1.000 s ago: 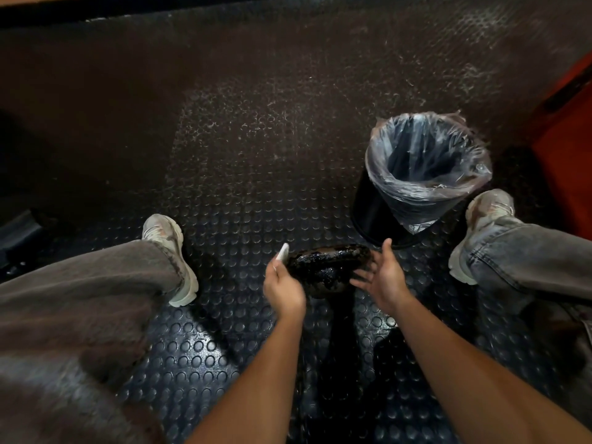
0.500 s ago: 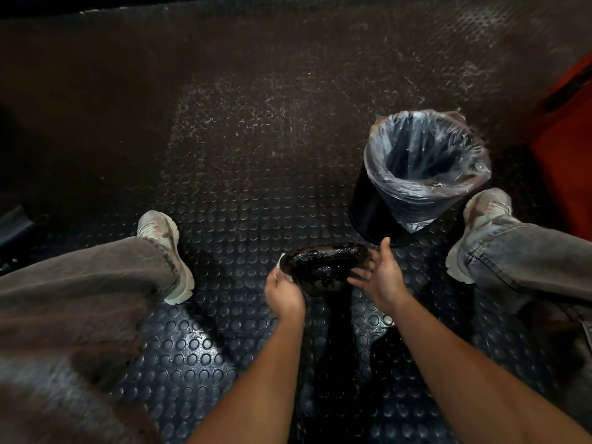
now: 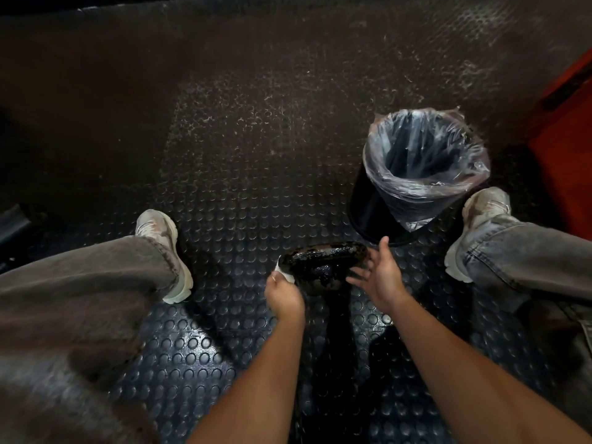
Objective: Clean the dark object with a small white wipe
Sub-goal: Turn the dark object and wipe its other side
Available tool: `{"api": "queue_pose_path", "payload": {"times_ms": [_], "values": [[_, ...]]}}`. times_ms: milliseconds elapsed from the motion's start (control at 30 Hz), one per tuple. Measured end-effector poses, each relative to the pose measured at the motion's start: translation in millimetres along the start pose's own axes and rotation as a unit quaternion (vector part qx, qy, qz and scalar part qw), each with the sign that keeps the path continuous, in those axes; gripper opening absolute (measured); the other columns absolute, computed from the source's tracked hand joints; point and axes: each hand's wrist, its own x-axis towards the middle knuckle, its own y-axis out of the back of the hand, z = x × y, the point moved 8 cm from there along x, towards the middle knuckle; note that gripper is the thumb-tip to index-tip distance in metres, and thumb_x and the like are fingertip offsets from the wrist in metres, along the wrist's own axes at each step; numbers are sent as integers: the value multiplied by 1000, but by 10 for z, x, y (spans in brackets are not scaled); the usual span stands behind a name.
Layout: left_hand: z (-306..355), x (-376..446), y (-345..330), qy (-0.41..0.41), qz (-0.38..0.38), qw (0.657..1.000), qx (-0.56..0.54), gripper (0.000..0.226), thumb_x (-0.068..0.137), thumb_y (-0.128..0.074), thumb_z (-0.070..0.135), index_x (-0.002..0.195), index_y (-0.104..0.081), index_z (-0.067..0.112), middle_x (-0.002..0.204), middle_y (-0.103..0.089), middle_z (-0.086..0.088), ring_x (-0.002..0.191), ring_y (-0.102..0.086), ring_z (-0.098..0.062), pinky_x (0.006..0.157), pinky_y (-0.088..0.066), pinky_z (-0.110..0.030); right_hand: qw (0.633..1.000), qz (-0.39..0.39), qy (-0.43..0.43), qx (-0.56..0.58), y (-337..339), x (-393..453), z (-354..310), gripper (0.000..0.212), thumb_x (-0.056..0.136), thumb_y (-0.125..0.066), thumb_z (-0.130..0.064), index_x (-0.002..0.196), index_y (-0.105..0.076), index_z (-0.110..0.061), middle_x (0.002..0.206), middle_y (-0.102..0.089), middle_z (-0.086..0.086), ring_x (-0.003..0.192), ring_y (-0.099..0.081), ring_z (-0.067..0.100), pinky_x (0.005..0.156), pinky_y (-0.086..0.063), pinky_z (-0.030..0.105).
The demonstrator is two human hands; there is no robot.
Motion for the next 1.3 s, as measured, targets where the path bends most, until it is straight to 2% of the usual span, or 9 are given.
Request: {"api": "queue_pose_path", "payload": {"times_ms": [67, 267, 433, 600, 700, 867, 1000, 1167, 1300], "values": [[170, -6, -18, -7, -15, 999, -28, 37, 108, -37, 31, 112, -67, 10, 105, -67, -10, 93, -60, -24, 81, -47, -35, 1000, 1, 1, 6, 3, 4, -2, 80, 94, -23, -77, 133, -60, -18, 132, -65, 6, 120, -62, 30, 99, -50, 53], [425, -381, 112, -280, -3, 958, 57, 39, 109, -34, 33, 136, -60, 25, 80, -64, -3, 63, -52, -13, 60, -46, -31, 1000, 5, -1, 14, -11, 0, 11, 81, 94, -23, -77, 135, -59, -17, 135, -64, 8, 121, -61, 31, 93, -52, 51], [-20, -257, 108, -178, -6, 976, 122, 46, 108, -31, 38, 133, -61, 14, 108, -70, -13, 100, -65, -33, 87, -54, -48, 1000, 3, 0, 8, 0, 9, 7, 82, 93, -24, -78, 135, -59, -16, 134, -65, 9, 121, -62, 31, 92, -52, 51], [28, -121, 35, -43, -19, 998, 40, 34, 109, -37, 28, 115, -64, 9, 104, -65, -7, 96, -61, -26, 82, -42, -29, 1000, -1, -2, 1, 0, 13, 0, 83, 93, -23, -78, 138, -57, -16, 134, -65, 8, 122, -61, 31, 94, -52, 51], [323, -267, 49, -119, -8, 992, 39, 39, 110, -34, 31, 135, -59, 15, 88, -60, 7, 75, -56, -9, 65, -44, -15, 1000, 0, -3, 4, 0, 4, -3, 82, 94, -23, -77, 136, -58, -16, 134, -65, 8, 122, -61, 32, 95, -51, 51], [252, -377, 47, -301, -45, 947, 102, 50, 104, -27, 55, 148, -45, 40, 130, -63, -19, 120, -59, -40, 98, -52, -56, 1000, 6, -6, 11, -17, -4, 11, 82, 93, -23, -78, 137, -57, -17, 137, -61, 8, 126, -57, 34, 99, -50, 55], [7, -274, 162, -218, -17, 968, 123, 47, 107, -32, 43, 135, -60, 19, 114, -70, -15, 105, -65, -34, 91, -53, -46, 1000, 11, -13, 23, -28, -9, 14, 84, 92, -25, -78, 142, -53, -17, 141, -57, 7, 129, -53, 35, 101, -48, 57], [-50, -87, -47, 47, -34, 998, -25, 33, 108, -41, 27, 125, -64, 12, 121, -64, -6, 113, -58, -26, 104, -43, -40, 1000, 13, -10, 23, -13, -8, 25, 83, 93, -26, -77, 144, -51, -17, 143, -56, 7, 130, -53, 35, 102, -48, 58], [322, -181, 13, -90, -28, 995, -33, 34, 109, -37, 34, 115, -70, 27, 107, -69, -5, 86, -55, -18, 89, -51, -44, 999, 14, -11, 29, -5, 12, 26, 86, 91, -26, -79, 145, -50, -15, 143, -56, 9, 129, -53, 36, 99, -50, 55]]}}
